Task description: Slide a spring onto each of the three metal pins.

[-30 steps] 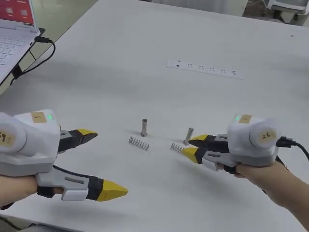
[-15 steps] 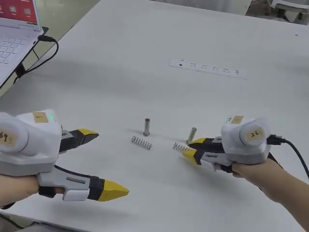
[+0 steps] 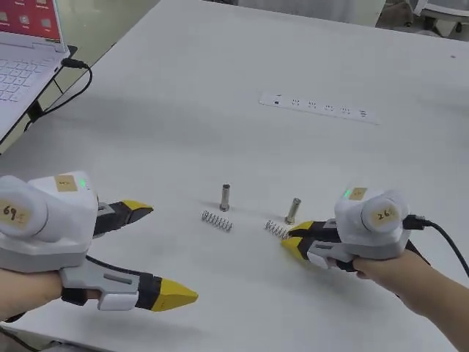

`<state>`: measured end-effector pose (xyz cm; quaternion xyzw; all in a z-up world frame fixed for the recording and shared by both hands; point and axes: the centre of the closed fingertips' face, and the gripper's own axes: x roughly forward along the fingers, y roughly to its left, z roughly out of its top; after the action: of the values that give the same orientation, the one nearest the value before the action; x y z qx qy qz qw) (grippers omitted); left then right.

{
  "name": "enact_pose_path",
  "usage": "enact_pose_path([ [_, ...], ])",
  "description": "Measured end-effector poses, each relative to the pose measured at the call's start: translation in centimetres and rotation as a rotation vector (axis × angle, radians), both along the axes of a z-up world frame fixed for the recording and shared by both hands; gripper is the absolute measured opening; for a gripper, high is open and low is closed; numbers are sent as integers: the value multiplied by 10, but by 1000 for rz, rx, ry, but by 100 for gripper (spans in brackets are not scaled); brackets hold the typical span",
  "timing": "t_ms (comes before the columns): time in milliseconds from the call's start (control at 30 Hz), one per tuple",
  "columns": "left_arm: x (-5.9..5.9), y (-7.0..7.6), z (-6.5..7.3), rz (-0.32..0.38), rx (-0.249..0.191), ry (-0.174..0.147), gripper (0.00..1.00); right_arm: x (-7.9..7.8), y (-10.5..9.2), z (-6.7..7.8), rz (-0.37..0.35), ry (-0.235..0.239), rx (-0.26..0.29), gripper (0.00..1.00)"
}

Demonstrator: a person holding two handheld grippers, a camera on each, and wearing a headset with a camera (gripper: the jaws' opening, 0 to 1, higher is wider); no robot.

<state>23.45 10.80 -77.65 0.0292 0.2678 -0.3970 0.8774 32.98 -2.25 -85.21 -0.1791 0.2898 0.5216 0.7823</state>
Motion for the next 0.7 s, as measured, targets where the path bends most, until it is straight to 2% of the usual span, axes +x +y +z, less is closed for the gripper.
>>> enact_pose_path([
  [133, -1, -1, 1, -3, -1, 0, 92, 1, -1, 2, 1, -7, -5, 9],
  [433, 2, -5, 6, -9, -6, -13, 91, -6, -2, 28, 24, -33, 37, 8],
  [700, 7, -22, 11, -45, -18, -28, 90, -15, -10, 46, 48, -62, 46, 8],
])
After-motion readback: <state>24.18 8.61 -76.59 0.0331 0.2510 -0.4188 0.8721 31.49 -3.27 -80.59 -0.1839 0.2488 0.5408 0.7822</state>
